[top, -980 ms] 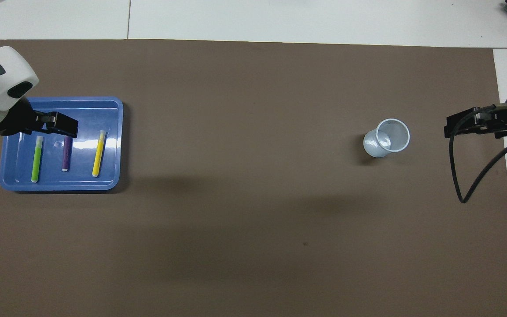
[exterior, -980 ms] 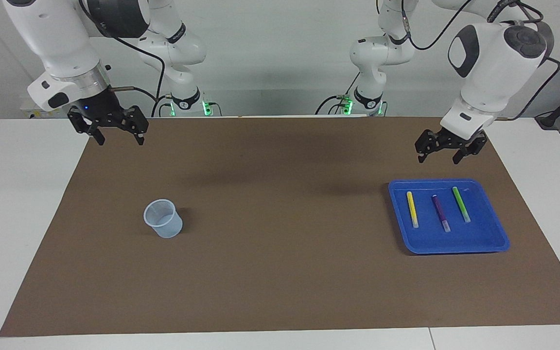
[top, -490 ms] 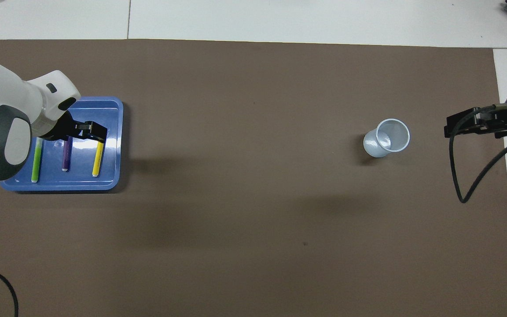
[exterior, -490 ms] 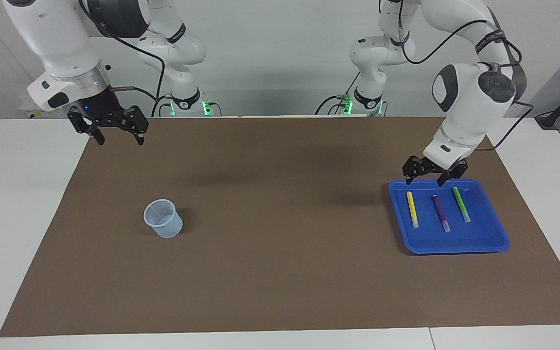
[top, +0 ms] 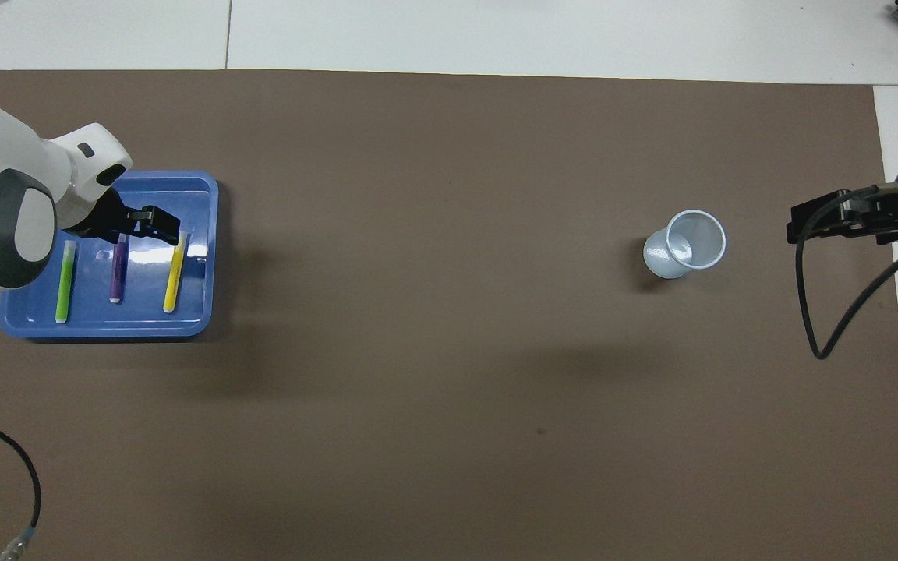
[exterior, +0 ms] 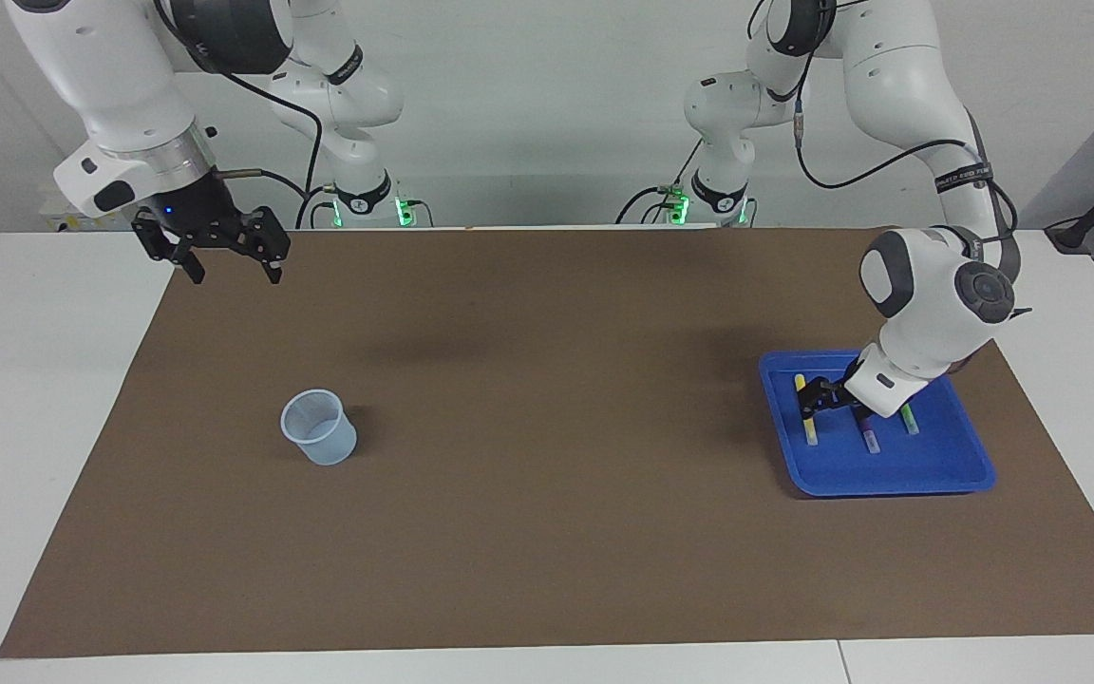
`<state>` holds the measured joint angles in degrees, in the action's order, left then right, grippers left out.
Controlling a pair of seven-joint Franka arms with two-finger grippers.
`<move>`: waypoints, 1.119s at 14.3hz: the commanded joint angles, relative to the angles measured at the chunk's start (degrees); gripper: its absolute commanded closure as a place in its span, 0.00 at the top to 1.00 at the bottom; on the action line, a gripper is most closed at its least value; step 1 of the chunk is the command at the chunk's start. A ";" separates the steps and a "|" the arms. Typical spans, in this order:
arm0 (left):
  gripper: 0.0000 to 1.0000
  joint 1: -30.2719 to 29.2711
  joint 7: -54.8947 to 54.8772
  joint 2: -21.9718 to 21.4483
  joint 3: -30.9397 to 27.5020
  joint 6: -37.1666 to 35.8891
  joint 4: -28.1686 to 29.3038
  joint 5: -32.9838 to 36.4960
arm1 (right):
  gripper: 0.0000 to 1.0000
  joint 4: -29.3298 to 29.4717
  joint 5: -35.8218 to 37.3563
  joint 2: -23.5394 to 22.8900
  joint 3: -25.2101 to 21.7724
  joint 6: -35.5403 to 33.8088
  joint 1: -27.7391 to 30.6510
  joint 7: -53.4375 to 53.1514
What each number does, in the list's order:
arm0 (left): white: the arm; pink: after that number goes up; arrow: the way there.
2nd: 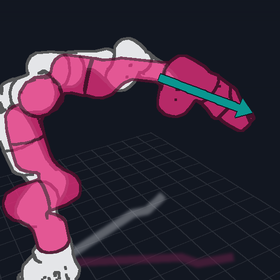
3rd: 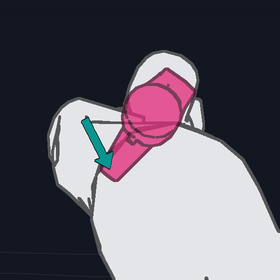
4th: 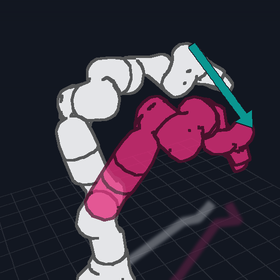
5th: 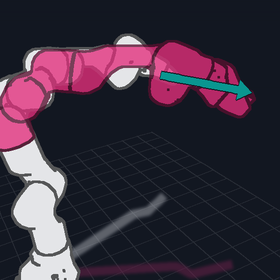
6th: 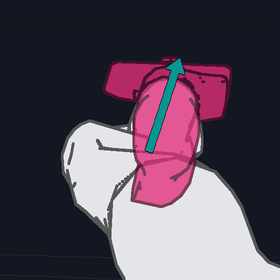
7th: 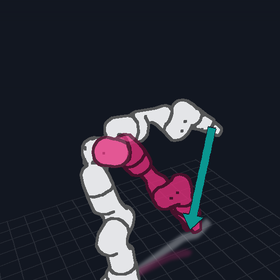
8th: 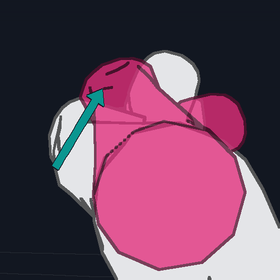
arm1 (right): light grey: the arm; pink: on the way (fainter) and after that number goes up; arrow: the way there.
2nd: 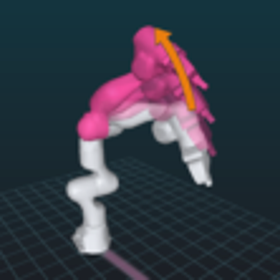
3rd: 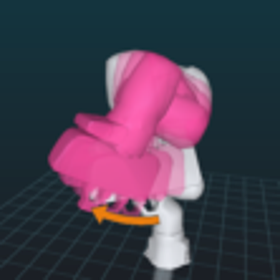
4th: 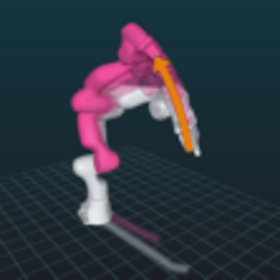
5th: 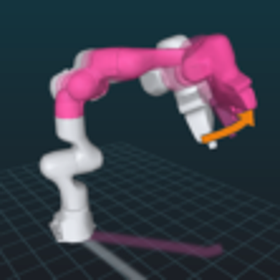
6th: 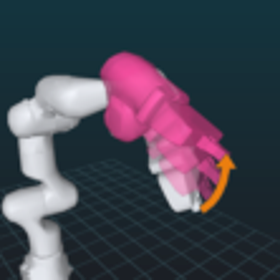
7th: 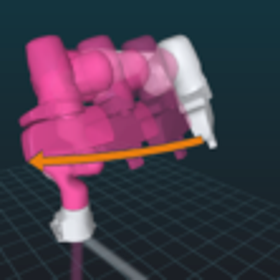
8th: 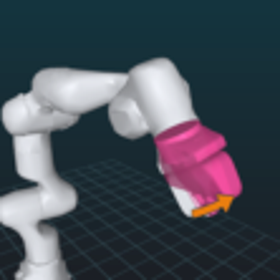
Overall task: Transfer and insert pens with both arms
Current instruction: 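Reach the left gripper down to the yellow pen in the tray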
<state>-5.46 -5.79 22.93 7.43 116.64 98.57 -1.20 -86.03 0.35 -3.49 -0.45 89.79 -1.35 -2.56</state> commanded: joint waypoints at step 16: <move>0.46 -0.16 -0.71 -1.75 -0.31 6.68 9.27 -0.74 | 1.00 -1.60 -1.50 1.47 0.19 -0.41 0.56 0.72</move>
<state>-5.54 -5.79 22.98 7.36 122.93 105.81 -1.23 -86.03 0.35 -3.49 -0.45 89.79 -1.35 -2.56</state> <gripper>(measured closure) 0.463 0.000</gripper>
